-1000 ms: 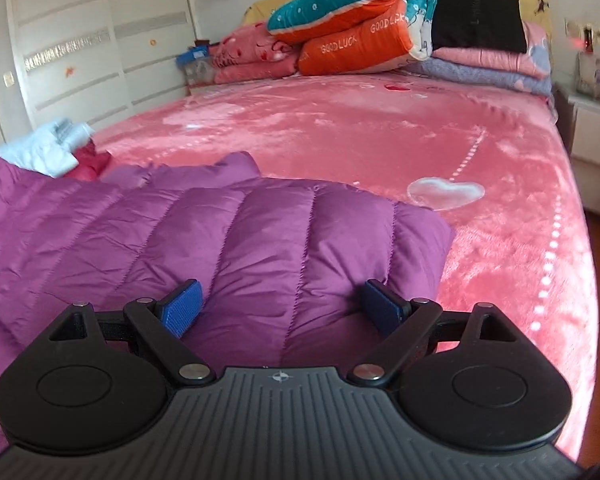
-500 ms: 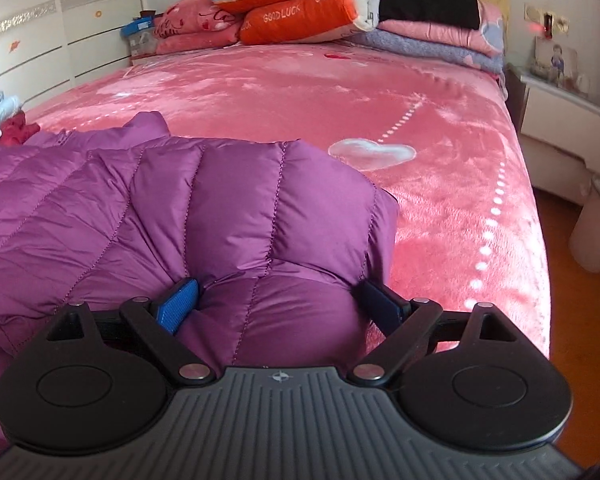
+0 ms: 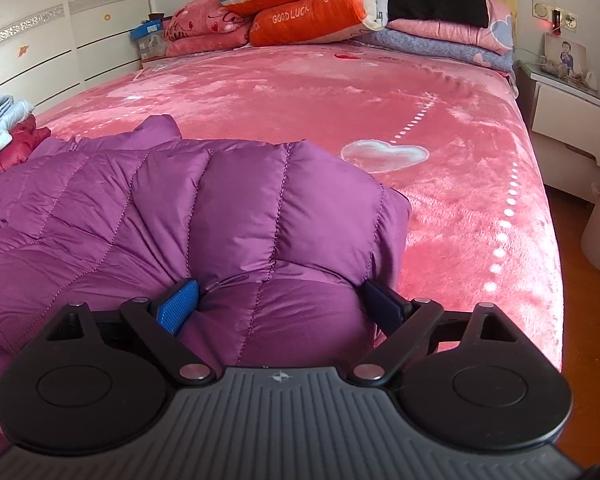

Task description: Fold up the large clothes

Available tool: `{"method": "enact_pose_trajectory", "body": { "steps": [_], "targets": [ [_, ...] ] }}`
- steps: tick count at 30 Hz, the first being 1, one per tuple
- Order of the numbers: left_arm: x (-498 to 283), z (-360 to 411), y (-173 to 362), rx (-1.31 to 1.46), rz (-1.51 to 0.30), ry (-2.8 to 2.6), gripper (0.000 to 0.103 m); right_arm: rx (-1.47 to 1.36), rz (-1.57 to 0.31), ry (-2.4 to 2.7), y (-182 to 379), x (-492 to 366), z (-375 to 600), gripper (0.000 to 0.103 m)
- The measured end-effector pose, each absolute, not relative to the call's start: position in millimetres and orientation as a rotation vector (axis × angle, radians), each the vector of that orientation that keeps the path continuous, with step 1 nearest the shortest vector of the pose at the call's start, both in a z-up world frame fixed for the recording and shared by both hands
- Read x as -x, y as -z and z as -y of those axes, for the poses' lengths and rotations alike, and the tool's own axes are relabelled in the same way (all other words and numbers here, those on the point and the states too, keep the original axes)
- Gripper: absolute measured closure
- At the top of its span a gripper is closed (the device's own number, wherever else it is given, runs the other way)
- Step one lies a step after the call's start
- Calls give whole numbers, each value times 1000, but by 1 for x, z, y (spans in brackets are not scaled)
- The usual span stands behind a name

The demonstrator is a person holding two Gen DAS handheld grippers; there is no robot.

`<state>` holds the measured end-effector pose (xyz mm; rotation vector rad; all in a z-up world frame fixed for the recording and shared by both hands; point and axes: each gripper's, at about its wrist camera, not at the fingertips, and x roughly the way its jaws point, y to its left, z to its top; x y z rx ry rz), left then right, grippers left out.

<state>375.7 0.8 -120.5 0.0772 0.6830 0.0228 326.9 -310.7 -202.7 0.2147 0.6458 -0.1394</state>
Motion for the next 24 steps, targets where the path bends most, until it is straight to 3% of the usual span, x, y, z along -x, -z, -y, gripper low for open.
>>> {"method": "enact_pose_trajectory", "body": {
  "steps": [6, 13, 16, 24],
  "targets": [
    [-335, 34, 89, -167, -545, 70, 37, -378, -555, 120, 187, -315, 326, 0],
    [-348, 78, 112, -215, -605, 176, 34, -339, -411, 98, 172, -306, 306, 0],
    [-356, 69, 131, -199, -644, 129, 25, -282, -431, 70, 174, -313, 294, 0],
    [-356, 48, 145, -172, -614, 124, 19, -268, -573, 58, 192, -343, 282, 0]
  ]
}}
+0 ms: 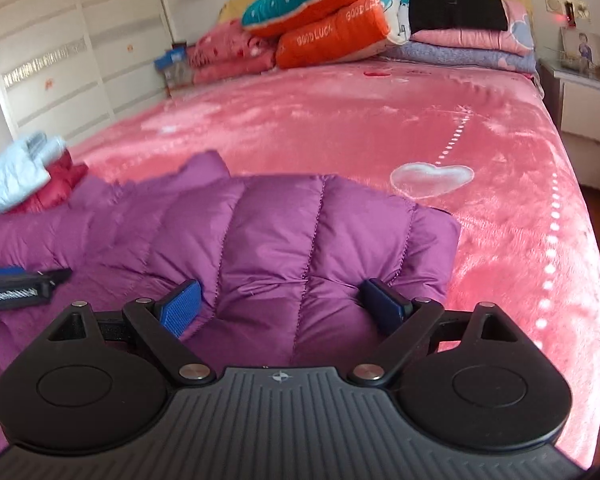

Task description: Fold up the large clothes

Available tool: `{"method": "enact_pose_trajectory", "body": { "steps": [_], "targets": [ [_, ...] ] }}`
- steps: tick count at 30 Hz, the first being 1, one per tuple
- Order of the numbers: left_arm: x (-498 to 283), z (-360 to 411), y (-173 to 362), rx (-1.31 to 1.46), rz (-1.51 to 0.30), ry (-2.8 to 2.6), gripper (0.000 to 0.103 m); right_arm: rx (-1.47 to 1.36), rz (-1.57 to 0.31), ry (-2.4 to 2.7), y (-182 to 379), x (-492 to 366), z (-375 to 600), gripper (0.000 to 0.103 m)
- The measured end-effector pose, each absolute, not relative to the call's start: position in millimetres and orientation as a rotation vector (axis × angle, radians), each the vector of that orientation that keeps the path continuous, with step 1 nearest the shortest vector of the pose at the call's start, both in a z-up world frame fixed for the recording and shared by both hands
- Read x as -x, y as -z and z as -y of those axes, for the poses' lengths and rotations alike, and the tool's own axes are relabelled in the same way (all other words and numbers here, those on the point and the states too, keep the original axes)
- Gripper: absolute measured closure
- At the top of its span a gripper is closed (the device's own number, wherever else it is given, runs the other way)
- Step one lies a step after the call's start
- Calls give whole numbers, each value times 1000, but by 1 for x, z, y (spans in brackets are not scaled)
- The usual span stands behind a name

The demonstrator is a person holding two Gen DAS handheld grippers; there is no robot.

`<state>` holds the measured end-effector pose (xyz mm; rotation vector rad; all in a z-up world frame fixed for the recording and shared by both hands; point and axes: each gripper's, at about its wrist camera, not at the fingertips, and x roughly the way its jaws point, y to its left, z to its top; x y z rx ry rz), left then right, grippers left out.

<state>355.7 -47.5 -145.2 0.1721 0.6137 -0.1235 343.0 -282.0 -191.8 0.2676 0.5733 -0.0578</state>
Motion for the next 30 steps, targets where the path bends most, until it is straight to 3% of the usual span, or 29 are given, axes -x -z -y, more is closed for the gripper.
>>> {"method": "enact_pose_trajectory", "body": {
  "steps": [17, 27, 30],
  "targets": [
    [-359, 56, 161, -182, -543, 110, 15, -114, -593, 147, 213, -355, 247, 0],
    [-297, 42, 111, -111, -554, 111, 14, -163, -570, 137, 212, -350, 255, 0],
    [-261, 22, 88, -75, -515, 126, 9, -193, -558, 134, 212, -345, 256, 0]
  ]
}}
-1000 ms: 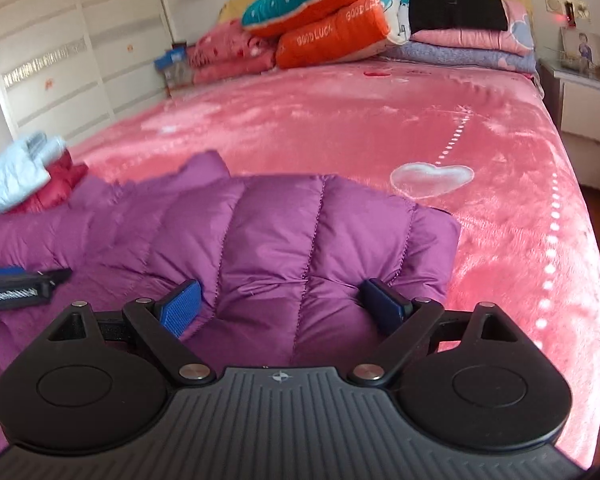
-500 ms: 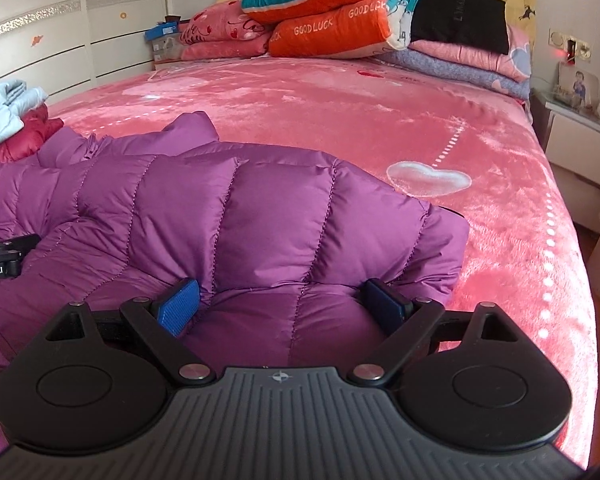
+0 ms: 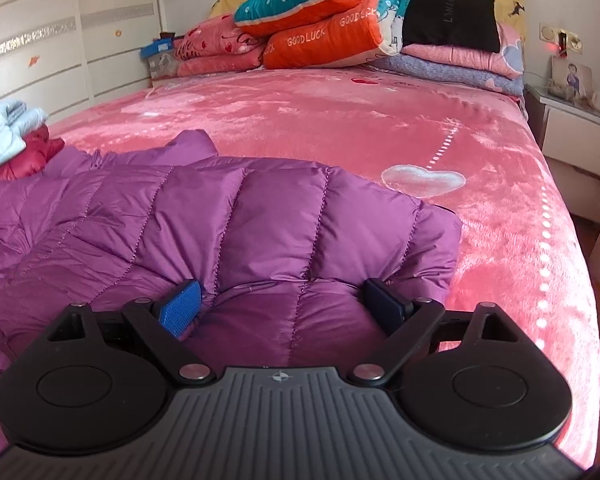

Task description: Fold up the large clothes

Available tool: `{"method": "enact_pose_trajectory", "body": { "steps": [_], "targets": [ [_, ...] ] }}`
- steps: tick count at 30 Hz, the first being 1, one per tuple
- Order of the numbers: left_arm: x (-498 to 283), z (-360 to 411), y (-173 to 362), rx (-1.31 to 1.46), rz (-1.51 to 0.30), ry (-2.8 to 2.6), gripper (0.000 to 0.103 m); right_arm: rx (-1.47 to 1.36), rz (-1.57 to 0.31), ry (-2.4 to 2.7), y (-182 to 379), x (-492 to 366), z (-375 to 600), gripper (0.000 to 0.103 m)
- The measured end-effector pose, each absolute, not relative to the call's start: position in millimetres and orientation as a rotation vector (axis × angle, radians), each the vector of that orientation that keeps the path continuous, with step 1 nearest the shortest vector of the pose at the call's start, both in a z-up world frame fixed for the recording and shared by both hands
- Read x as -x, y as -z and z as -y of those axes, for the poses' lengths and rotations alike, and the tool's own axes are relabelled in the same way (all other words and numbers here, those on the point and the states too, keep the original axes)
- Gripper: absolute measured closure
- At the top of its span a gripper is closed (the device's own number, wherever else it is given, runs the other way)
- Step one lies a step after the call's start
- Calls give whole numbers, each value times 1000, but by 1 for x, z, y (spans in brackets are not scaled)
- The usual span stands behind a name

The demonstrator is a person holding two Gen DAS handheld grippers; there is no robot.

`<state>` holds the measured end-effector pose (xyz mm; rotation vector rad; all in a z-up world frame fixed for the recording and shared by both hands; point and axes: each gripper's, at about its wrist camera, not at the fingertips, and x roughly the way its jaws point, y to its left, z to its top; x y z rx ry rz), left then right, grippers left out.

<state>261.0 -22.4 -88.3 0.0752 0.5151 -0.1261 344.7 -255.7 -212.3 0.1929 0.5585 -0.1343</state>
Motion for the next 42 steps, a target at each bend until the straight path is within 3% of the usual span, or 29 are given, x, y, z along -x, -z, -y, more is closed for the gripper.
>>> {"method": "enact_pose_trajectory", "body": {
  "steps": [7, 13, 20, 27, 36, 42],
  "targets": [
    [-204, -46, 57, -47, -448, 8, 3, -209, -541, 125, 213, -335, 254, 0],
    [-189, -124, 61, 88, -446, -141, 3, -263, -512, 93, 211, -314, 262, 0],
    [-197, -203, 71, 283, -349, -312, 3, -43, -562, 160, 197, -289, 233, 0],
    [-200, -244, 98, 396, -342, -402, 3, 135, -540, 239, 176, -249, 185, 0],
    [-204, -295, 129, 671, -361, -451, 2, 25, -496, 100, 121, -203, 128, 0],
    [-204, -308, 131, 659, -360, -417, 2, 71, -493, -71, 98, -199, 60, 0]
  ]
}}
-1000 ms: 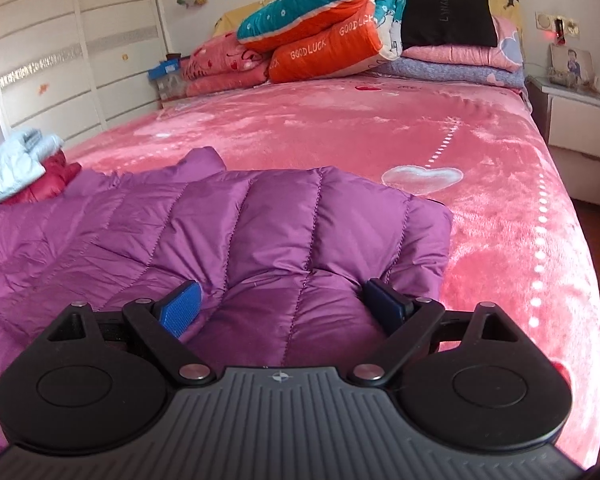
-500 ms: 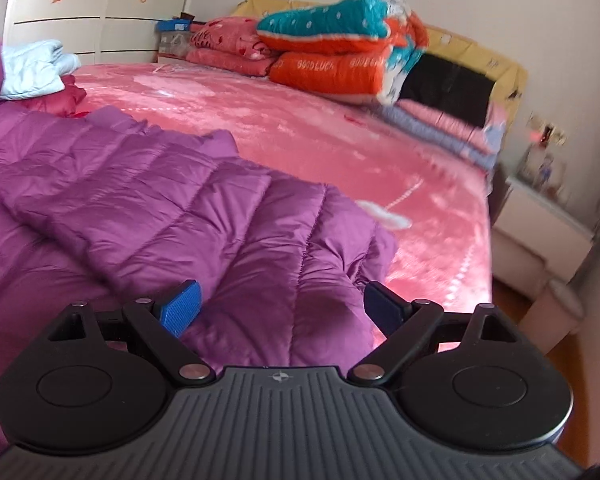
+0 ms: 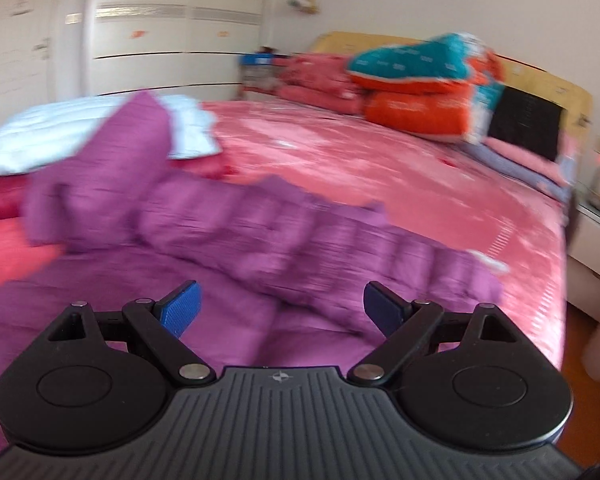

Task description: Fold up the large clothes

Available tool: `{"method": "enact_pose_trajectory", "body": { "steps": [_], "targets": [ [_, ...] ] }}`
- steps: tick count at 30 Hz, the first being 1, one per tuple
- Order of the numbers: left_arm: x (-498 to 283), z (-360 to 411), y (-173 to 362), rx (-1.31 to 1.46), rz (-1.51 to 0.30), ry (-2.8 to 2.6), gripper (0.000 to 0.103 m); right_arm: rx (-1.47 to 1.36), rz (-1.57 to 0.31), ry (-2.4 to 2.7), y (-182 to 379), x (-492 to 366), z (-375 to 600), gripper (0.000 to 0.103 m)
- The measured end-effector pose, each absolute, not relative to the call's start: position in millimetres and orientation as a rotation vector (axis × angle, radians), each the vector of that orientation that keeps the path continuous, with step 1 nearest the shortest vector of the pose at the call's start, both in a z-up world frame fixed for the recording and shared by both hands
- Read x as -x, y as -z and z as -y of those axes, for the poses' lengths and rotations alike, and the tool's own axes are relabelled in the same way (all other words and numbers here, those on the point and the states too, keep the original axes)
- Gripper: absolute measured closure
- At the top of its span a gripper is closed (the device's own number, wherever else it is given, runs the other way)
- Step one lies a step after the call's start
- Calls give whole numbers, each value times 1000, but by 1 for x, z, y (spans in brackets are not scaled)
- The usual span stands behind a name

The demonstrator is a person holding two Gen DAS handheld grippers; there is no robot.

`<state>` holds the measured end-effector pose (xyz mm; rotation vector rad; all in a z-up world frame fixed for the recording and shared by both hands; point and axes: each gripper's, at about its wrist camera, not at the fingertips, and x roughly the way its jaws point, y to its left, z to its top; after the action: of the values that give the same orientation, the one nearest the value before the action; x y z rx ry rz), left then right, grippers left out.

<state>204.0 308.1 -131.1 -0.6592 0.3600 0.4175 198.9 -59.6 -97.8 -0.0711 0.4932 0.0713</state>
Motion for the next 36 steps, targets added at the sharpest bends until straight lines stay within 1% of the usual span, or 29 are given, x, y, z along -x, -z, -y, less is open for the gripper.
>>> {"method": "enact_pose_trajectory", "body": {
  "steps": [9, 16, 19, 20, 22, 24, 28, 30, 31, 32, 33, 34, 35, 36],
  "targets": [
    [-187, -340, 135, 746, -330, -534, 1, 97, -484, -328, 79, -215, -57, 0],
    [-187, -358, 142, 785, -335, -620, 1, 182, -461, -436, 98, -261, -134, 0],
    [-187, -365, 145, 805, -341, -646, 1, 211, -471, -465, 110, -285, -160, 12],
    [-187, -367, 146, 808, -342, -649, 1, 229, -468, -467, 113, -290, -169, 14],
    [-188, -371, 148, 807, -343, -653, 1, 279, -453, -459, 122, -299, -188, 14],
    [-190, -373, 149, 810, -346, -654, 1, 312, -438, -441, 124, -307, -199, 14],
    [-193, -374, 150, 815, -349, -650, 1, 366, -424, -398, 135, -319, -217, 6],
    [-194, -373, 150, 811, -349, -644, 1, 391, -429, -375, 142, -327, -229, 8],
    [-195, -373, 150, 808, -348, -641, 1, 403, -425, -359, 142, -330, -233, 12],
    [-195, -373, 150, 804, -349, -638, 1, 416, -421, -340, 143, -332, -236, 19],
    [-194, -372, 150, 802, -352, -637, 1, 426, -421, -325, 143, -335, -239, 23],
    [-195, -372, 151, 802, -355, -636, 1, 434, -424, -314, 145, -338, -240, 37],
    [-195, -372, 151, 803, -357, -636, 1, 433, -434, -302, 145, -342, -240, 54],
    [-195, -372, 151, 802, -357, -636, 1, 422, -449, -301, 146, -346, -238, 63]
  ]
}}
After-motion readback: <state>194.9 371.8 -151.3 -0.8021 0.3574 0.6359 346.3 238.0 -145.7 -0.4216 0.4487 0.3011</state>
